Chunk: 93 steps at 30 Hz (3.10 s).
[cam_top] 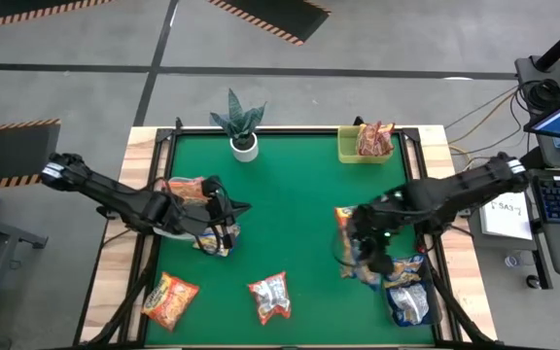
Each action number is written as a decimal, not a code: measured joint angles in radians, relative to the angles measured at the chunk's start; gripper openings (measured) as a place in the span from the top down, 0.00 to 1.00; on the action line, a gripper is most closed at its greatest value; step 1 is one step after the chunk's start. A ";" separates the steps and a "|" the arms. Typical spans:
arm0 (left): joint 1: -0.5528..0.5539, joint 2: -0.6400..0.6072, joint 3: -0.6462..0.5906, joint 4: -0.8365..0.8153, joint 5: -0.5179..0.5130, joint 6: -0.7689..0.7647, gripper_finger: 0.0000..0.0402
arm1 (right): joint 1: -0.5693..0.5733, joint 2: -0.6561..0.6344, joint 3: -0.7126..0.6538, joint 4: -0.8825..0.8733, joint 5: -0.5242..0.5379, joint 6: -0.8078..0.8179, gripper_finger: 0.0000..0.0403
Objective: Sort Maruchan noodles
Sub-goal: Put the blue noodle pack into the black bin
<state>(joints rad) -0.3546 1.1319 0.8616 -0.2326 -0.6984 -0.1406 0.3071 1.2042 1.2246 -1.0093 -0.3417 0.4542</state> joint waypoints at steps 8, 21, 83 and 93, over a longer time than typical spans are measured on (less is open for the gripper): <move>0.000 0.021 0.000 0.084 0.000 0.048 1.00 | 0.234 -0.161 -0.098 -0.242 0.003 0.418 0.91; 0.000 0.025 0.000 0.100 0.000 0.054 1.00 | 0.570 -0.186 -0.270 0.030 0.102 0.440 0.91; -0.029 0.029 0.000 0.098 0.010 0.001 1.00 | 0.624 0.041 0.028 -0.317 0.212 0.956 0.96; -0.029 0.029 0.000 0.098 0.010 0.001 1.00 | 0.625 0.046 0.041 -0.328 0.204 0.948 0.96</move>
<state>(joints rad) -0.3836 1.1606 0.8616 -0.1345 -0.6880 -0.1394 0.9318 1.2501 1.2655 -1.3377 -0.1379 1.4025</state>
